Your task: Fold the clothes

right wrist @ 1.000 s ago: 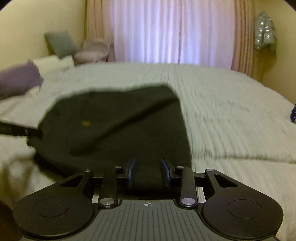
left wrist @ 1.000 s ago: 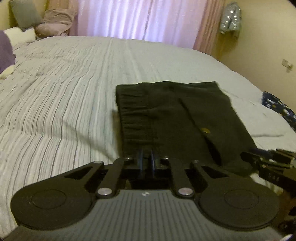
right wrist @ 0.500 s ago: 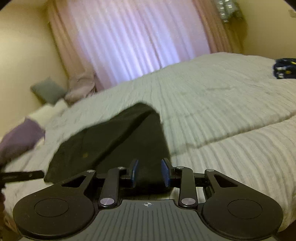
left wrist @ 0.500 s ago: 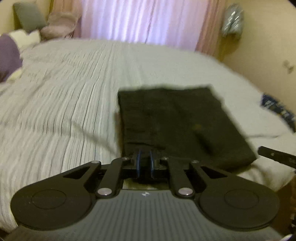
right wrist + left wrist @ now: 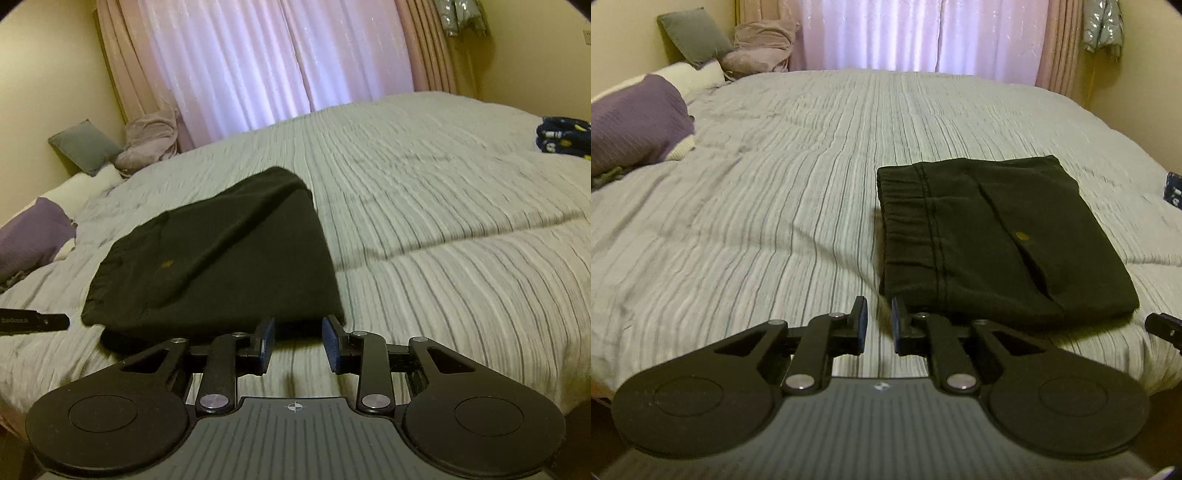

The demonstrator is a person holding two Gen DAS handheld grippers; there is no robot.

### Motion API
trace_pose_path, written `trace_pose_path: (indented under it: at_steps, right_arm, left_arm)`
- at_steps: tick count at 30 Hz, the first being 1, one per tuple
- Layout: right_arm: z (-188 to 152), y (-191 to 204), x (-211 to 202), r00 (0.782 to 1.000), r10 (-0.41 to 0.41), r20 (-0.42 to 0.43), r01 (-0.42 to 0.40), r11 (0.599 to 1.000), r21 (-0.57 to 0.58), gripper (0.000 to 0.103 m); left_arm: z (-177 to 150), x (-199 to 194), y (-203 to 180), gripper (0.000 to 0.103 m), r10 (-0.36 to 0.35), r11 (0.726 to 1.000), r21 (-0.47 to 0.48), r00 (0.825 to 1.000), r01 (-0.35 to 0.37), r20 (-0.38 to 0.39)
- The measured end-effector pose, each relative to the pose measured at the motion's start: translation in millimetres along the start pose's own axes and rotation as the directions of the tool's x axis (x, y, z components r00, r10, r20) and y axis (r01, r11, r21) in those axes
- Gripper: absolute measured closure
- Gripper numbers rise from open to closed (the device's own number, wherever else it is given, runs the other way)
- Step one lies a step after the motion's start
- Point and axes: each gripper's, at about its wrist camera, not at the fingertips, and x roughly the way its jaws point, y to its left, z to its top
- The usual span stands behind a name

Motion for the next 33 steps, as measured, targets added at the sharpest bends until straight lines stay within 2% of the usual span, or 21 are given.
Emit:
trace_pose_path:
  at_steps: [6, 13, 19, 26, 30, 33]
  right_arm:
    - [-6.3, 11.0, -11.8, 1.000, -0.001, -0.021, 0.001, 1.000, -0.005, 0.070]
    - [-8.0, 20.5, -40.8, 1.000, -0.001, 0.028, 0.001, 1.000, -0.008, 0.070]
    - [-19.6, 23.3, -63.1, 0.998, -0.014, 0.061, 0.013, 1.000, 0.013, 0.070]
    - [-29.0, 26.6, -55.5, 1.000, -0.008, 0.011, 0.008, 0.999, 0.049, 0.070]
    - [-24.8, 34.6, -36.3, 1.000, -0.003, 0.000, 0.003, 0.999, 0.032, 0.070]
    - [-13.9, 39.0, -20.3, 0.999, -0.016, 0.050, 0.015, 1.000, 0.018, 0.070]
  left_arm:
    - [-6.6, -31.3, -6.2, 0.089, -0.010, 1.000, 0.023, 0.999, 0.009, 0.042]
    - [-17.2, -64.5, -9.0, 0.085, -0.031, 0.999, 0.028, 0.994, 0.028, 0.102]
    - [-37.4, -79.9, 2.3, 0.083, -0.083, 0.996, 0.000, 0.989, 0.084, 0.122]
    - [-47.2, -66.2, 31.7, 0.079, -0.153, 0.978, -0.124, 0.983, 0.165, 0.102]
    - [-39.8, -47.3, 40.7, 0.080, -0.186, 0.970, -0.136, 0.976, 0.201, 0.115]
    - [-25.0, -24.7, 44.5, 0.080, -0.230, 0.961, -0.124, 0.963, 0.247, 0.138]
